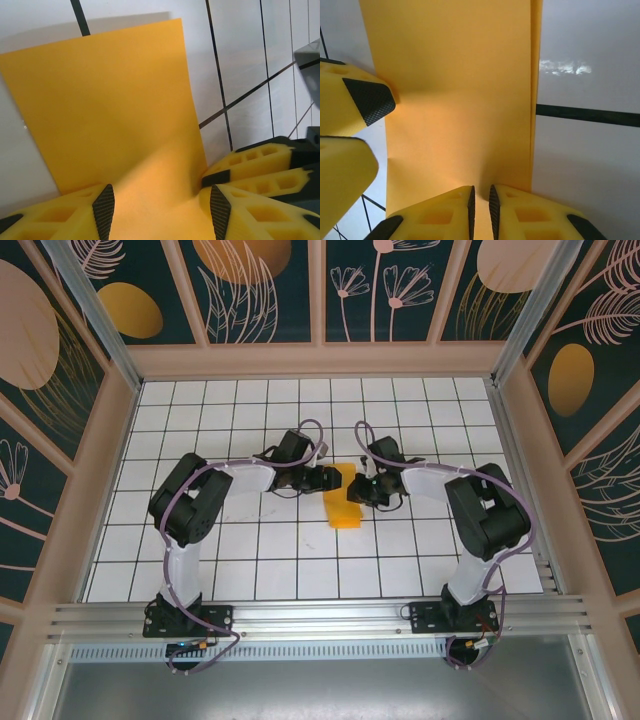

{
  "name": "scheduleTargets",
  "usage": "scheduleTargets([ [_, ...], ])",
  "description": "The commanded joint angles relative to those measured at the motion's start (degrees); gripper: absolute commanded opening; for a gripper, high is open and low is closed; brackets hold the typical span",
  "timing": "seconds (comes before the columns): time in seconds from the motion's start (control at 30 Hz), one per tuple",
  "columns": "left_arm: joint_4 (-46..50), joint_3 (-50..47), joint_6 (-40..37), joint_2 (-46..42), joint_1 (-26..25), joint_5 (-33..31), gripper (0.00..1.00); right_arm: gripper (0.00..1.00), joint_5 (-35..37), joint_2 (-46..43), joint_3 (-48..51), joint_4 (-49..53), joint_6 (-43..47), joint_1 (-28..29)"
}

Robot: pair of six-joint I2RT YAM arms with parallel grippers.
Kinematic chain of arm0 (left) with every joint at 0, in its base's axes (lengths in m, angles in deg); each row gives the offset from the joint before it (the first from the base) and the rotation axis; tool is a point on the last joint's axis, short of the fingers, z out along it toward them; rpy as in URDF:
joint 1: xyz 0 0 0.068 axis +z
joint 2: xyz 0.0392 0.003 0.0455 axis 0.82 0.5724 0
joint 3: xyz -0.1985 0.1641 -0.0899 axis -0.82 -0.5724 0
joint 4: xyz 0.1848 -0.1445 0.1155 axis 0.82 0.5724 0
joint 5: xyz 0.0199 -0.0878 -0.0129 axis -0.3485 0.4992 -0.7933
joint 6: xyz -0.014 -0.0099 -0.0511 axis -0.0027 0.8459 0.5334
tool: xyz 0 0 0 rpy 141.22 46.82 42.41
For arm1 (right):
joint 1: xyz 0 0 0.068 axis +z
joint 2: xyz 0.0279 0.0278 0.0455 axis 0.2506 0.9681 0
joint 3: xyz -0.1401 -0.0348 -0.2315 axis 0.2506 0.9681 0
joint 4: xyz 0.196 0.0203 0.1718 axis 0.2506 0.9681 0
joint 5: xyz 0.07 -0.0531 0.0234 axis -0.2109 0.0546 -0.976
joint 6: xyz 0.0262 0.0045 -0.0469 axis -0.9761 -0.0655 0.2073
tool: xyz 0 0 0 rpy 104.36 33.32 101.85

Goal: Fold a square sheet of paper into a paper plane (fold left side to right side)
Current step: Hold the square sheet of paper at the center of the table.

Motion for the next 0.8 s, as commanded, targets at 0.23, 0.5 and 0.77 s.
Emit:
scheduleTargets([
  [0.23, 8.6, 0.1, -1.9, 4.2, -1.8, -5.9, 0.56, 0.22, -0.6, -5.6, -7.5, 3.0, 0.4, -5.6],
  [0.5, 8.9, 0.7, -2.1, 4.4, -2.1, -6.1, 0.55, 0.17, -5.6, 3.9, -14.5, -1.0, -2.7, -5.7],
  [0.77, 8.2, 0.7, -2.5, 4.0, -2.3, -5.5, 0.55, 0.15, -5.5, 12.2, -17.3, -1.0, -3.0, -4.6],
])
